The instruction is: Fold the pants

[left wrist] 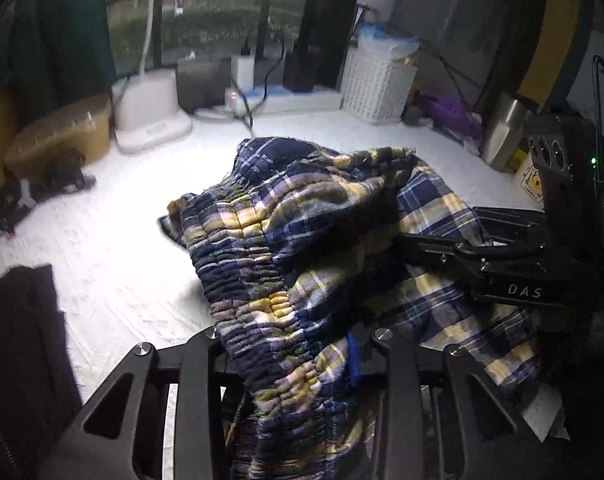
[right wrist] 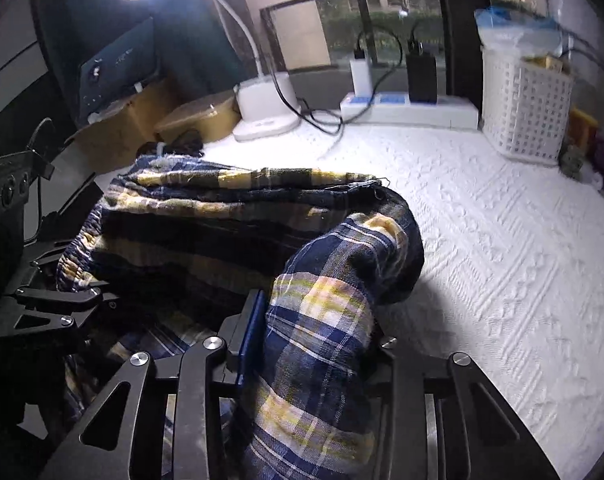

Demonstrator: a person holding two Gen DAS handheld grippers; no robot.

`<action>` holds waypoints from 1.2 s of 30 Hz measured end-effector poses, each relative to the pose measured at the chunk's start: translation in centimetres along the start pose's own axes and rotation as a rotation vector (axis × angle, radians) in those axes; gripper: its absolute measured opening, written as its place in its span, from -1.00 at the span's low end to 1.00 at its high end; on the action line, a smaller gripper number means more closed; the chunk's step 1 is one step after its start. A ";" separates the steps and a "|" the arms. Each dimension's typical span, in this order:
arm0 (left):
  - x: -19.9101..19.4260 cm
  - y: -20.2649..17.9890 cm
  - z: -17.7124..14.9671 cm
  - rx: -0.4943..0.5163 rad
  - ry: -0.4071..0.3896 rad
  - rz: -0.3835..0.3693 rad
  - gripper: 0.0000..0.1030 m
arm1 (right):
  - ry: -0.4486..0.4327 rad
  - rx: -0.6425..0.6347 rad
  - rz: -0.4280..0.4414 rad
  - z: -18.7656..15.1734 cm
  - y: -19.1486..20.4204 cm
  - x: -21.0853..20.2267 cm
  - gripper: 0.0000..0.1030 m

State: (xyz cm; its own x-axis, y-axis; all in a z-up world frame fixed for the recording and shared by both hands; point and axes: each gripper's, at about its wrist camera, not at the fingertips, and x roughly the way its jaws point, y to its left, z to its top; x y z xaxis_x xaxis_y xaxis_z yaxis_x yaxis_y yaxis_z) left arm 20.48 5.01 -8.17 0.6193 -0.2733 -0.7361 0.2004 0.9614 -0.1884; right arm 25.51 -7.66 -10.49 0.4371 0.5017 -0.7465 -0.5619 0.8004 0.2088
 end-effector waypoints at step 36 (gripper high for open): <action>-26.0 4.0 -5.4 0.020 -0.569 0.252 -0.35 | -0.432 -0.345 0.125 2.9 22.1 -14.3 -0.38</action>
State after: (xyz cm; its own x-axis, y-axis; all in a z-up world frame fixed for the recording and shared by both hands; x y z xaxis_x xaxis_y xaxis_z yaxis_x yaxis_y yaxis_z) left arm 1.06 16.11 6.77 0.9558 -0.0165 -0.2936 0.0057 0.9993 -0.0377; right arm 8.89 3.81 6.59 0.5598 0.7323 -0.3877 -0.7928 0.6095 0.0064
